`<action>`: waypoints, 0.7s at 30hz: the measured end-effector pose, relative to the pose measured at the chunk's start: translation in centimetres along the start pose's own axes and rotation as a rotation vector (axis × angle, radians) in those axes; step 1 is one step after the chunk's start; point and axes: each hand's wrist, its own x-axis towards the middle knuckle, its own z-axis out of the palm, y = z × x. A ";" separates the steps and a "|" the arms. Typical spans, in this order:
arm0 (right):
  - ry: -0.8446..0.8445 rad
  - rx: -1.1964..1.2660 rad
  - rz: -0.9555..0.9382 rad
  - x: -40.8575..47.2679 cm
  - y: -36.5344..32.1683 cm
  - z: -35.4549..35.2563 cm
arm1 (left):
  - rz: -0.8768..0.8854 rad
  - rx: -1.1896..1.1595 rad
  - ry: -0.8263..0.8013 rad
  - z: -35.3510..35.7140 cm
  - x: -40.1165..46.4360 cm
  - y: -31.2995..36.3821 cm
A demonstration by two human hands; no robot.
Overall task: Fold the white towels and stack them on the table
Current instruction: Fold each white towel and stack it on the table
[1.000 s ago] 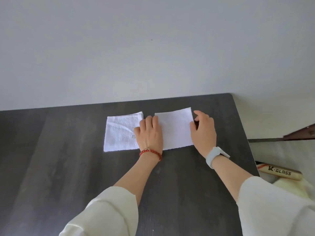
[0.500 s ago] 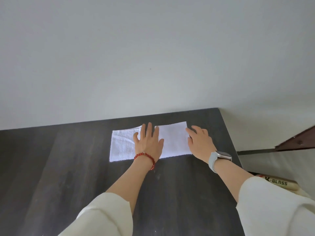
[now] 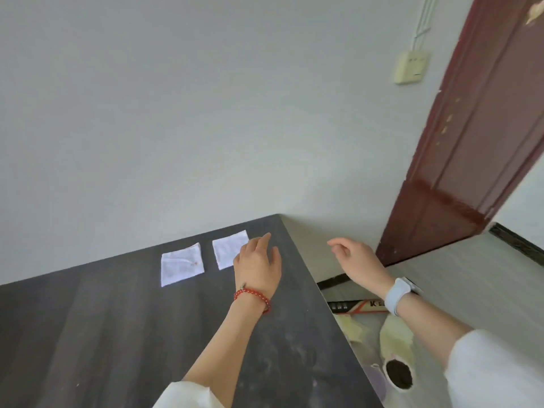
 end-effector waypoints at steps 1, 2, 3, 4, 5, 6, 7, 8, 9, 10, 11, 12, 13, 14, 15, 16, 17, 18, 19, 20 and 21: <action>0.030 0.004 0.015 -2.5 1.1 -1.9 | 0.032 -0.028 -0.016 0.6 -1.9 2.1; 0.057 0.006 0.035 -5.1 2.3 -3.8 | 0.064 -0.044 -0.048 1.3 -3.9 4.1; 0.075 0.011 0.061 -7.8 3.7 -5.8 | 0.098 -0.052 -0.087 2.3 -5.9 6.1; 0.087 0.006 0.086 -10.5 5.0 -8.0 | 0.135 -0.058 -0.129 3.3 -7.9 8.3; 0.109 -0.012 0.109 -13.0 6.4 -10.3 | 0.176 -0.062 -0.167 4.4 -9.9 10.4; 0.146 -0.033 0.136 -15.4 7.9 -12.7 | 0.219 -0.065 -0.205 5.6 -11.7 12.5; 0.188 -0.052 0.175 -17.9 9.6 -15.1 | 0.264 -0.069 -0.242 6.9 -13.3 14.6; 0.232 -0.067 0.216 -20.4 11.1 -17.3 | 0.305 -0.071 -0.278 8.2 -14.9 16.9; 0.274 -0.082 0.250 -22.9 12.8 -19.5 | 0.349 -0.074 -0.312 9.6 -16.4 19.3; 0.315 -0.097 0.277 -25.4 14.5 -21.8 | 0.391 -0.076 -0.348 11.1 -17.8 21.9; 0.356 -0.111 0.305 -28.0 16.4 -24.0 | 0.433 -0.080 -0.384 12.7 -19.2 24.7; 0.393 -0.115 0.336 -30.8 18.3 -26.2 | 0.473 -0.091 -0.420 14.5 -20.7 27.7; 0.431 -0.111 0.376 -33.8 20.3 -28.3 | 0.515 -0.116 -0.451 16.3 -22.5 30.9; 0.472 -0.106 0.420 -36.9 22.3 -30.5 | 0.562 -0.146 -0.480 18.2 -24.5 34.2; 0.516 -0.102 0.466 -40.2 24.4 -32.7 | 0.617 -0.181 -0.505 20.2 -26.8 37.6; 0.556 -0.098 0.519 -43.5 26.4 -34.8 | 0.670 -0.219 -0.537 22.3 -29.4 41.0; 0.591 -0.101 0.577 -46.9 28.5 -37.0 | 0.715 -0.251 -0.571 24.3 -32.1 44.5; 0.627 -0.110 0.635 -50.4 30.4 -39.3 | 0.753 -0.281 -0.600 26.3 -34.9 48.0; 0.661 -0.116 0.691 -54.0 32.2 -41.3 | 0.792 -0.299 -0.634 28.2 -37.9 51.3; 0.687 -0.123 0.743 -57.5 33.8 -43.1 | 0.825 -0.312 -0.678 29.9 -41.1 54.5; 0.708 -0.131 0.792 -60.9 35.3 -44.9 | 0.855 -0.332 -0.725 31.4 -44.2 57.5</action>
